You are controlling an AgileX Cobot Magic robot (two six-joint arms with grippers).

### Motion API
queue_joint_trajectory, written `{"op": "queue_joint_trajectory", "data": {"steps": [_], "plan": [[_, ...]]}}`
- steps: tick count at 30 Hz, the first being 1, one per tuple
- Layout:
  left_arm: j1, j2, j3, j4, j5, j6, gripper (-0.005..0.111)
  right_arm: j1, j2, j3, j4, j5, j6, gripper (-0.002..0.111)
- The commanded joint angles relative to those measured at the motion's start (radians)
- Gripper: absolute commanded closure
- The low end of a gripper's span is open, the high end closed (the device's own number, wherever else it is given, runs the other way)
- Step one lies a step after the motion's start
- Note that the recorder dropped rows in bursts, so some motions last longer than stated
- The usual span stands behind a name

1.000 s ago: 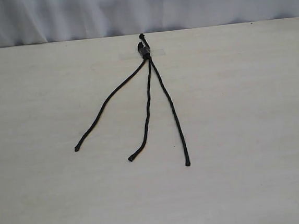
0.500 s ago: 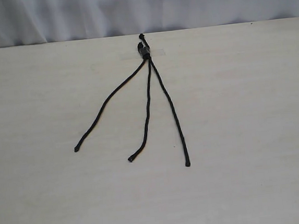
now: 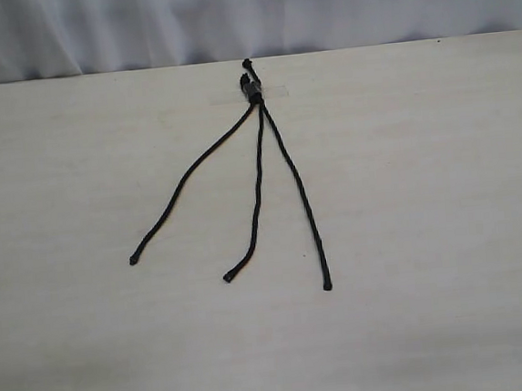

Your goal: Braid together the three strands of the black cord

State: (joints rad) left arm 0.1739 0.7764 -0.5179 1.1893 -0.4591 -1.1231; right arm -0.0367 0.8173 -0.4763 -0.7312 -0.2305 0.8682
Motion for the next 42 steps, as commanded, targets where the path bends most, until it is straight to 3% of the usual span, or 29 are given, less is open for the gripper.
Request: {"op": "queue_joint_trajectory", "data": {"steps": [1,4,7,10,12,15,16,18,23,24,26,29,35,37,39,40,42], "plan": [[-0.024,0.094,-0.130,0.101,-0.056,-0.008,0.107,-0.007,0.267,-0.139,-0.491,-0.212,0.344,0.104],[-0.083,0.121,-0.196,-0.099,0.198,0.226,0.107,-0.007,0.428,-0.292,-0.764,-0.262,0.571,0.104],[-0.133,0.185,-0.259,-0.362,0.338,0.532,0.107,-0.007,0.548,-0.407,-0.846,-0.105,0.669,0.104],[-0.214,0.266,-0.287,-0.412,0.418,0.574,0.107,-0.007,0.632,-0.447,-0.906,0.016,0.742,0.104],[-0.310,0.318,-0.279,-0.355,0.357,0.576,0.107,-0.007,0.674,-0.449,-0.923,0.028,0.747,0.104],[-0.535,0.394,-0.277,-0.204,0.170,0.606,0.107,-0.007,0.710,-0.487,-0.922,0.020,0.744,0.104],[-0.608,0.421,-0.300,-0.228,0.219,0.647,0.107,-0.007,0.716,-0.496,-0.941,0.011,0.744,0.104],[-0.711,0.480,-0.390,-0.337,0.497,0.739,0.107,-0.007,0.722,-0.500,-0.955,-0.007,0.744,0.104],[-0.678,0.711,-0.686,-0.385,1.236,0.500,0.107,-0.007,0.722,-0.500,-1.013,-0.004,0.848,0.104],[-0.667,0.761,-0.723,-0.402,1.349,0.493,0.107,-0.007,0.722,-0.500,-1.013,-0.006,0.856,0.104],[-0.657,0.838,-0.754,-0.435,1.447,0.493,0.107,-0.007,0.722,-0.500,-1.013,-0.011,0.856,0.104],[-0.663,0.933,-0.751,-0.502,1.421,0.547,0.107,-0.009,0.722,-0.498,-1.013,-0.023,0.843,0.104],[-0.663,1.001,-0.751,-0.980,1.195,1.058,0.107,-0.078,0.748,-0.515,-1.013,-0.007,0.859,0.104],[-0.663,0.988,-0.751,-1.052,1.179,1.136,0.107,-0.078,0.761,-0.544,-1.013,0.010,0.880,0.104],[-0.663,0.966,-0.751,-1.059,1.179,1.149,0.107,-0.078,0.799,-0.630,-0.996,-0.317,0.882,0.104],[-0.663,0.960,-0.751,-1.052,1.158,1.149,0.107,-0.063,0.855,-0.719,-0.999,-0.693,0.882,0.104],[-0.663,0.960,-0.751,-1.052,1.145,1.149,0.107,-0.008,0.921,-0.802,-1.013,-0.839,0.965,0.104]]}}
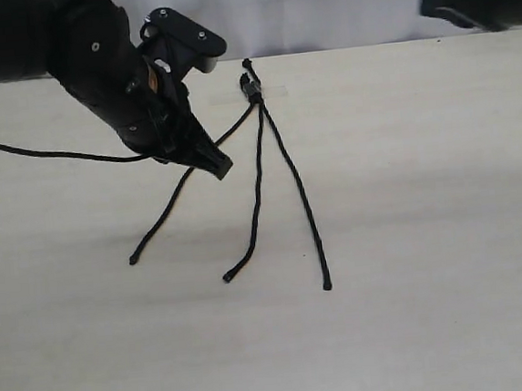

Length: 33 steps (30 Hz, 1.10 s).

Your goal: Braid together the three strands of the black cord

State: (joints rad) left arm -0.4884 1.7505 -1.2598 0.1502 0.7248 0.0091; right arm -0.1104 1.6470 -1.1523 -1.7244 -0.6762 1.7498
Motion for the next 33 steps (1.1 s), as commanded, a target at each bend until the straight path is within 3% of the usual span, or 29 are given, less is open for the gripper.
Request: {"op": "queue_joint_trajectory", "data": {"steps": [1,4,6,10,11,12,13,14,15,16,17,18,20,23,25,33], "plan": [[-0.001,-0.012,-0.009,-0.014,-0.032,0.017,0.107,0.095,0.121,-0.147,-0.020,-0.394,0.130,0.104],[-0.001,-0.012,-0.002,-0.009,0.006,0.017,0.107,0.178,0.224,-0.157,-0.020,-0.332,0.114,0.104],[-0.001,-0.012,0.010,0.000,-0.012,0.018,0.107,0.193,0.243,-0.137,-0.020,-0.143,0.087,0.104],[-0.001,-0.012,0.046,0.006,-0.102,0.018,0.107,0.188,0.169,0.017,-0.020,0.676,-0.142,0.104],[-0.001,-0.012,0.048,0.013,-0.122,0.018,0.107,0.188,0.141,0.060,-0.009,1.035,-0.218,0.104],[-0.001,-0.012,0.048,0.013,-0.125,0.018,0.107,0.181,0.129,0.062,0.086,1.145,-0.314,0.104],[-0.001,-0.012,0.048,0.013,-0.131,0.018,0.107,0.145,0.110,0.042,0.452,1.140,-0.670,0.104],[-0.001,-0.012,0.048,0.004,-0.138,0.018,0.107,0.109,0.103,0.006,1.107,1.130,-1.301,0.104],[-0.001,-0.008,0.048,-0.012,-0.142,0.018,0.107,0.094,0.113,-0.026,1.574,1.208,-1.800,0.104],[-0.001,0.001,0.048,-0.019,-0.145,0.018,0.107,0.071,0.140,-0.097,2.071,1.450,-2.314,0.104],[-0.001,0.013,0.048,-0.034,-0.159,0.016,0.107,0.064,0.173,-0.131,2.333,1.580,-2.503,0.104],[-0.001,0.035,0.048,-0.054,-0.182,0.016,0.107,0.089,0.200,-0.151,2.439,1.601,-2.547,0.104],[-0.001,0.066,0.048,-0.076,-0.212,0.016,0.106,0.136,0.215,-0.151,2.391,1.496,-2.477,0.104],[-0.001,0.129,0.048,-0.150,-0.258,0.016,0.092,0.267,0.241,-0.161,2.071,1.334,-2.217,0.104],[-0.012,0.151,0.048,-0.171,-0.292,0.021,0.081,0.311,0.241,-0.172,2.006,1.302,-2.142,0.104],[-0.077,0.257,0.046,-0.171,-0.384,0.017,0.055,0.369,0.241,-0.185,1.996,1.300,-2.173,0.104]]}}
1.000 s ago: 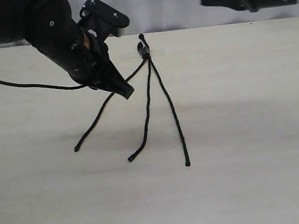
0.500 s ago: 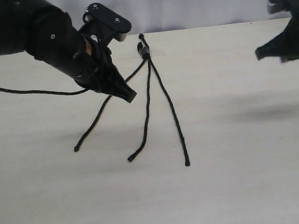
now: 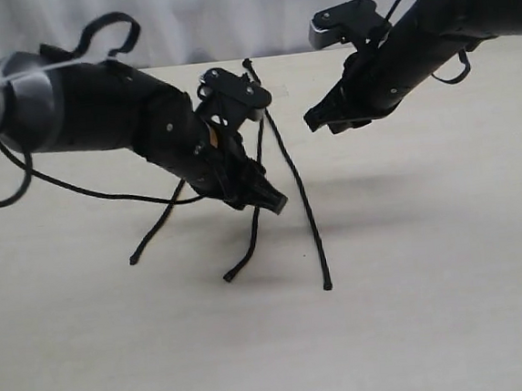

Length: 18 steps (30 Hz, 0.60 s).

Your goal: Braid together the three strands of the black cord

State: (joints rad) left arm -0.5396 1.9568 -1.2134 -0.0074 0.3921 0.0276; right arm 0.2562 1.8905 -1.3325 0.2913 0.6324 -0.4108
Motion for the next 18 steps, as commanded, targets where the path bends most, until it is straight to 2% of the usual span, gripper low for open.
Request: {"op": "queue_joint_trajectory", "data": {"steps": [1,5,13,18], "plan": [[-0.025,0.068,-0.013,-0.014,-0.043,-0.008,0.053,0.000,-0.003,-0.005,-0.030,-0.007,-0.012,0.104],[-0.025,0.109,-0.037,-0.012,-0.030,-0.028,0.051,0.000,-0.003,0.001,-0.109,-0.007,-0.012,0.104],[-0.030,0.177,-0.037,0.007,-0.095,-0.016,0.051,0.000,-0.003,0.001,-0.124,-0.009,0.014,0.104],[-0.030,0.179,-0.037,0.022,-0.058,0.038,0.056,0.000,-0.003,0.001,-0.124,-0.022,0.014,0.104]]}}
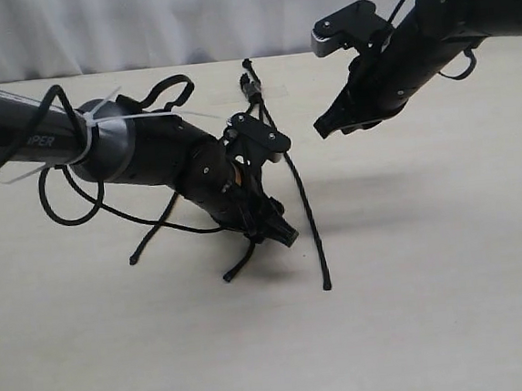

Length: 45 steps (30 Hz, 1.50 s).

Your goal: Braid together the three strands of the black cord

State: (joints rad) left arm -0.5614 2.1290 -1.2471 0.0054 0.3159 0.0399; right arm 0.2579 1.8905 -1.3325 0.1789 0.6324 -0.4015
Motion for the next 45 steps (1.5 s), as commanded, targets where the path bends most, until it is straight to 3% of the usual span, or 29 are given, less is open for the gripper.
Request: {"op": "queue_joint_trajectory", "data": {"steps": [1,6,12,16,20,24,34,37,41,43,45], "plan": [[-0.008,0.007,-0.003,0.009,0.030,0.025,0.062,-0.001,-0.003,0.001,-0.012,-0.027,0.004,0.104],[-0.008,0.007,-0.003,0.009,0.068,0.026,0.106,-0.001,-0.003,0.001,-0.012,-0.030,0.004,0.104],[0.029,-0.105,-0.006,0.076,0.091,0.042,0.107,-0.001,-0.003,0.001,-0.012,-0.030,0.004,0.104],[0.154,-0.225,-0.006,0.153,0.113,0.040,0.107,-0.001,-0.003,0.001,-0.015,-0.030,0.004,0.104],[0.305,-0.229,0.001,0.113,0.116,0.035,0.107,-0.001,-0.003,0.001,-0.011,-0.034,0.004,0.104],[0.357,-0.152,0.001,0.079,0.113,0.098,0.107,-0.001,-0.003,0.001,-0.012,-0.036,0.004,0.104],[0.321,0.009,0.001,0.001,0.100,0.121,0.107,-0.001,-0.003,0.001,-0.012,-0.040,0.004,0.104],[0.265,0.011,0.001,-0.055,0.139,0.139,0.107,-0.001,-0.003,0.001,-0.012,-0.046,0.004,0.104],[0.129,0.011,-0.013,-0.179,0.231,0.252,0.107,-0.001,-0.003,0.001,-0.012,-0.053,0.004,0.104],[0.046,0.003,-0.062,-0.160,0.290,0.280,0.107,-0.001,-0.003,0.001,-0.012,-0.053,0.004,0.104],[0.046,-0.043,-0.076,-0.137,0.248,0.267,0.107,-0.001,-0.003,0.001,-0.012,-0.053,0.006,0.104]]}}
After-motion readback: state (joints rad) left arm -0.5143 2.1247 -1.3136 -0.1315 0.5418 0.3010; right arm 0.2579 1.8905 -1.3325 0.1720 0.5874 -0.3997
